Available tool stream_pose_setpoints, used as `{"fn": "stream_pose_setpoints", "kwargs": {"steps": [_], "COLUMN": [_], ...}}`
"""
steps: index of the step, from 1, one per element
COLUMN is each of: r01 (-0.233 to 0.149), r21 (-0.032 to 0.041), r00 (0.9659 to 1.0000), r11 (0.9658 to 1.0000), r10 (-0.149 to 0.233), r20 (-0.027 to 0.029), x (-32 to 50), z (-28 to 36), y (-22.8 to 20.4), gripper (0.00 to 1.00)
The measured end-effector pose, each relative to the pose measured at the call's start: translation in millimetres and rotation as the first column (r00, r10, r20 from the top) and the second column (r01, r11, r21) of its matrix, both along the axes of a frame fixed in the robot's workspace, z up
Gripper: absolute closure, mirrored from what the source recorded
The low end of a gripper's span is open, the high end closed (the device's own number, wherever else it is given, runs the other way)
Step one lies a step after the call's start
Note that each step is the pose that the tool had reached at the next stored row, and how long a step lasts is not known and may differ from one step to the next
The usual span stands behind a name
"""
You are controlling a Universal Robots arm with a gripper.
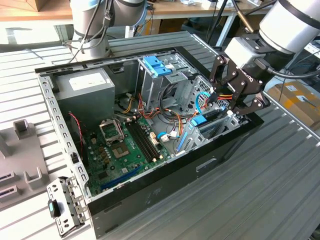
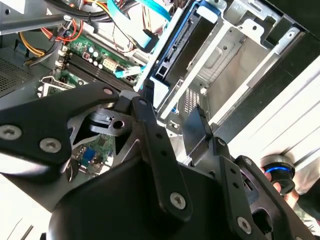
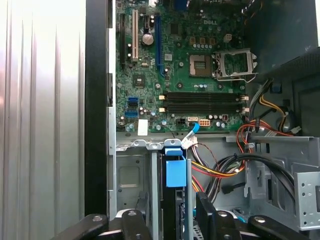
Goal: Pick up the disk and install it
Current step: 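Insert the disk into the insertion slot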
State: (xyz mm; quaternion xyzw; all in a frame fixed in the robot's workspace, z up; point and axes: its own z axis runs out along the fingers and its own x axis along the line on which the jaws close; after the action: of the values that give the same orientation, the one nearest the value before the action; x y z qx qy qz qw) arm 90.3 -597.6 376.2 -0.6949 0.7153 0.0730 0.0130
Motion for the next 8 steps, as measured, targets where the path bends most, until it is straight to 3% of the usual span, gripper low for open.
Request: {"fn": "stream_pose_setpoints", "kwargs": {"steps": [2,8], "r01": [0.002,0.006], "r21": [0.0002,0.0006], "r00": [1.0,1.0], "r11": [1.0,1.0], "r10": [-0.002,-0.006], "r20": [0.0,0.0], "x": [0.0,0.0], "z": [-0.1,-3.2], "y": [0.0,0.0], "gripper": [0.51,0.89]}}
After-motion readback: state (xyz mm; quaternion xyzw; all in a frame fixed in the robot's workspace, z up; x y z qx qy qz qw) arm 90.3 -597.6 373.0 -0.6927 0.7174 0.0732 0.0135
